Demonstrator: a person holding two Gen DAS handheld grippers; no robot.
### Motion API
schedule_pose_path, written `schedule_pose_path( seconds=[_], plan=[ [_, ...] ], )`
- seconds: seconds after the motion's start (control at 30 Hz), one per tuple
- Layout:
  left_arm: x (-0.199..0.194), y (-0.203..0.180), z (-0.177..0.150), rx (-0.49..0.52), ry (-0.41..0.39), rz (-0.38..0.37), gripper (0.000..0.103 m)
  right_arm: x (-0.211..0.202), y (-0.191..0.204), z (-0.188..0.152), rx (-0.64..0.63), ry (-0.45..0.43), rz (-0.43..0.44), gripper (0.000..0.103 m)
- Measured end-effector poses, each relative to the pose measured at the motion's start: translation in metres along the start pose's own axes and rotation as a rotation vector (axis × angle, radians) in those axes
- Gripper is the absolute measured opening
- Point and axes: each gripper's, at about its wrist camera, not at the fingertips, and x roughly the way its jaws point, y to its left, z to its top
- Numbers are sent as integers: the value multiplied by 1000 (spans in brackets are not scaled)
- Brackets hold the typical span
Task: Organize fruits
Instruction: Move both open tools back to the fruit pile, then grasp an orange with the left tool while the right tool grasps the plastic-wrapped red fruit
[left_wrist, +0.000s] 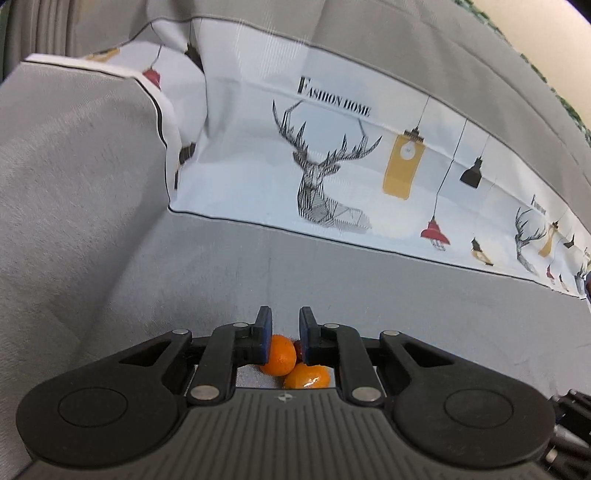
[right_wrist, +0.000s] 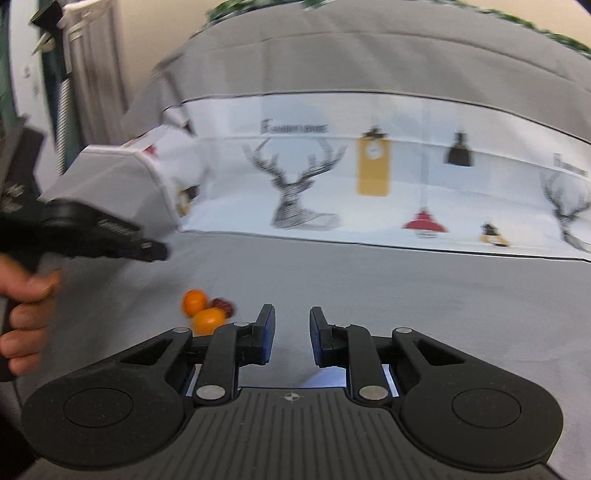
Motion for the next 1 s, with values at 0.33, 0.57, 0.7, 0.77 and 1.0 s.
schedule_pose_path(
  seconds=[0.33,0.57,0.7,0.77,1.0],
  plan=[
    [40,1,-4,-17,107,7,34,52,46,5,-80,113,110,31],
    [60,-1,-5,-3,155,13,35,87,61,5,-134,176,133,44],
    [69,-3,-8,26,186,39,34,107,65,4,-147,218,141,44],
    [74,-4,-10,42,206,57,35,116,67,2,-155,241,148,44],
    [82,-2,-13,57,243,84,31,137,71,-12,-201,312,134,43]
  ],
)
